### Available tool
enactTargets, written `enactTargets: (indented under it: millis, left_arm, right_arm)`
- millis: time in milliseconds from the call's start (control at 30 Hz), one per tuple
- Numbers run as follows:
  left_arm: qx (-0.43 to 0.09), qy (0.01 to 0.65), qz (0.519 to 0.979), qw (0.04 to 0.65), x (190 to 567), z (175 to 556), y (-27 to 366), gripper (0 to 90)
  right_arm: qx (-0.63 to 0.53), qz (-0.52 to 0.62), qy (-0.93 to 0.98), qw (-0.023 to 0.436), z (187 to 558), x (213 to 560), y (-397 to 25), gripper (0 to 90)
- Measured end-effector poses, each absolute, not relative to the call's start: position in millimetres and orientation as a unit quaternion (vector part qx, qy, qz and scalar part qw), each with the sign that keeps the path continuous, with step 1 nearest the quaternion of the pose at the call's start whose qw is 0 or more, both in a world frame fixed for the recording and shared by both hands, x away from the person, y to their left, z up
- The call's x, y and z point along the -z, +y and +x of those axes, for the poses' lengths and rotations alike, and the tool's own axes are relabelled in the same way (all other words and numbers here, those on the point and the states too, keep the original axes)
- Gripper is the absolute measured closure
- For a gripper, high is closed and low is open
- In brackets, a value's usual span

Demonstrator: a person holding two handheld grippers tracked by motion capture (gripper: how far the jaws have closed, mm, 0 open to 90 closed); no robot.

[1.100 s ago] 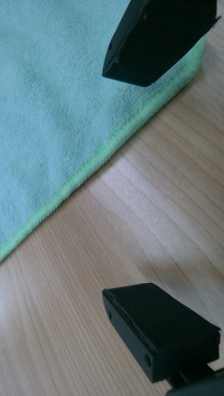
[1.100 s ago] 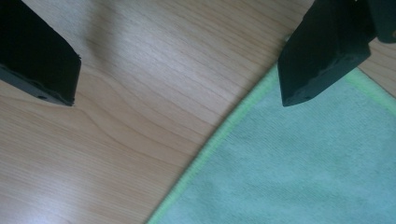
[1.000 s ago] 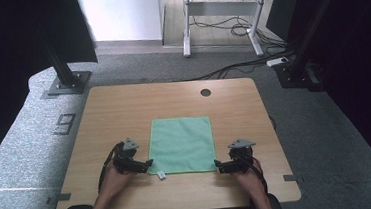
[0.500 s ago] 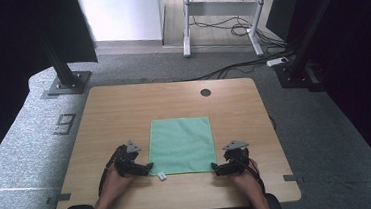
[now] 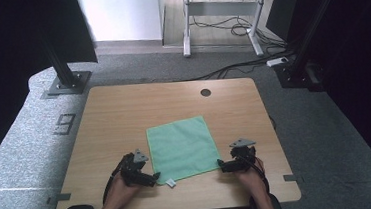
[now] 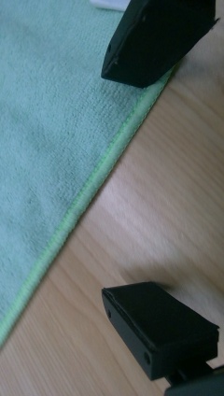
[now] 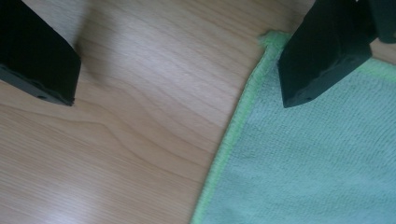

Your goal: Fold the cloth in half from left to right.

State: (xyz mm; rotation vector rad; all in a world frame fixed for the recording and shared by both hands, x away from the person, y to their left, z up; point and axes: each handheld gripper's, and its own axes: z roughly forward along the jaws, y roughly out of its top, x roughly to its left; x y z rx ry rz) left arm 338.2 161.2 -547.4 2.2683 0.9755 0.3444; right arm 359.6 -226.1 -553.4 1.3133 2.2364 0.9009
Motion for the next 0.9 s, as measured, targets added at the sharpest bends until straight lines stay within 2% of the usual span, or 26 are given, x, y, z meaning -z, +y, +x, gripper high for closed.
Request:
enactTargets:
  millis: [467, 900]
  left_arm:
    - [-0.131, 0.365, 0.862, 0.328, 545, 344, 162, 0.0]
    - [-0.140, 0.386, 0.844, 0.346, 531, 381, 175, 0.0]
  right_arm:
    - [-0.338, 0.472, 0.791, 0.194, 362, 557, -235, 0.0]
    - [-0.338, 0.472, 0.791, 0.194, 362, 557, -235, 0.0]
